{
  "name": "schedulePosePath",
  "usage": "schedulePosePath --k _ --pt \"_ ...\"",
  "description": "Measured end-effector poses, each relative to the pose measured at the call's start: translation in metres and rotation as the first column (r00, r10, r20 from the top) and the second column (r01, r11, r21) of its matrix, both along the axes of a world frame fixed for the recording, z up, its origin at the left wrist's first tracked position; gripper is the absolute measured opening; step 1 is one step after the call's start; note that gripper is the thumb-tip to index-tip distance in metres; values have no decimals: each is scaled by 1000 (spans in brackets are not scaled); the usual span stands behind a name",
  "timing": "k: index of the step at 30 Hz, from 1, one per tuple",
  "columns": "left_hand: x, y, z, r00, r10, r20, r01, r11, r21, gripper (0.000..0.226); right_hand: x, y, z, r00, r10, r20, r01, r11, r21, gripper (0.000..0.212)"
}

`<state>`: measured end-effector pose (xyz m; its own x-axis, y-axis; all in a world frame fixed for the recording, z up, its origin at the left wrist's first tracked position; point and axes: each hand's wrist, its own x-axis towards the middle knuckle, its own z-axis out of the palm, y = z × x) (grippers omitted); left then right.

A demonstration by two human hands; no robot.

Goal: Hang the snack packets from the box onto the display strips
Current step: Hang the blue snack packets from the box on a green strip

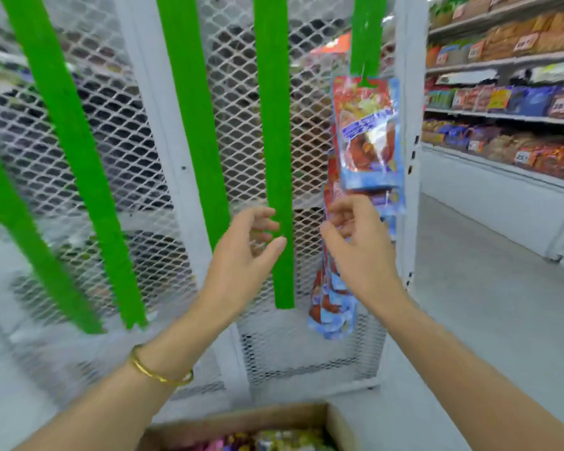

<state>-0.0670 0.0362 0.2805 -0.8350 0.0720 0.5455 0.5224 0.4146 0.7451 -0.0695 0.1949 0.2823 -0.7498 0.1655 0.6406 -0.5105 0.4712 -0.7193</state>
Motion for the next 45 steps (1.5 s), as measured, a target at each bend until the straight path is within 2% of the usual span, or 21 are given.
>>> schedulePosePath --k 3,6,9,12,15,18,20,22,23,25,26,27,28,30,32,36,39,40,43,45 --pt "33 -61 -96 958 51 281 -24 995 -97 27 18 -51 -98 939 154 306 -200 972 122 19" --pt "63 -123 -171 863 121 490 -48 986 -160 28 38 -93 -195 763 218 609 -373 917 140 16" --pt "81 -169 -218 802 202 561 -102 973 -205 29 58 -123 -267 565 213 797 -492 862 119 12" --pt "88 -188 -242 767 301 567 -152 943 -295 27 70 -148 -313 457 52 888 -574 780 250 33" --pt "86 -190 -248 766 291 573 -126 942 -310 31 76 -173 -345 448 -129 885 -672 604 429 47" --pt "85 -197 -251 763 295 576 -114 937 -329 32 78 -189 -355 532 -288 796 -681 412 605 38" --pt "84 -203 -254 750 293 593 -107 938 -328 32 77 -190 -356 568 -291 770 -653 411 636 28" --pt "83 -205 -257 723 264 638 -65 946 -318 33 73 -185 -351 571 -185 800 -643 505 576 16" --pt "82 -204 -259 703 233 671 -22 951 -308 34 70 -179 -347 522 -85 849 -660 590 465 9" --pt "85 -200 -263 656 158 738 115 946 -305 40 69 -168 -326 318 179 931 -682 725 94 11" --pt "88 -196 -263 630 120 767 194 933 -304 41 71 -163 -313 213 293 932 -667 741 -80 13" --pt "91 -192 -262 607 85 790 260 918 -299 41 73 -157 -302 144 358 923 -639 746 -189 12" --pt "94 -188 -260 594 55 803 305 908 -288 37 75 -150 -293 117 398 910 -609 753 -251 10" --pt "96 -181 -255 598 -7 802 309 925 -222 22 77 -139 -277 133 445 885 -551 776 -307 6" --pt "97 -174 -246 606 -71 792 242 965 -98 5 78 -126 -260 170 476 863 -521 787 -331 5" --pt "86 -144 -205 628 -146 764 138 988 76 16 75 -94 -220 300 535 790 -400 822 -405 5" --pt "65 -103 -153 711 -179 680 151 983 102 11 69 -59 -191 374 603 704 -309 797 -519 19" --pt "57 -87 -133 739 -192 645 172 981 94 10 68 -47 -180 418 600 682 -297 800 -521 17" --pt "31 -39 -76 814 -216 539 217 974 63 14 55 -10 -139 641 506 577 -224 842 -490 7" --pt "17 -7 -35 839 -245 486 251 966 53 16 44 17 -100 766 438 471 -199 858 -474 22"
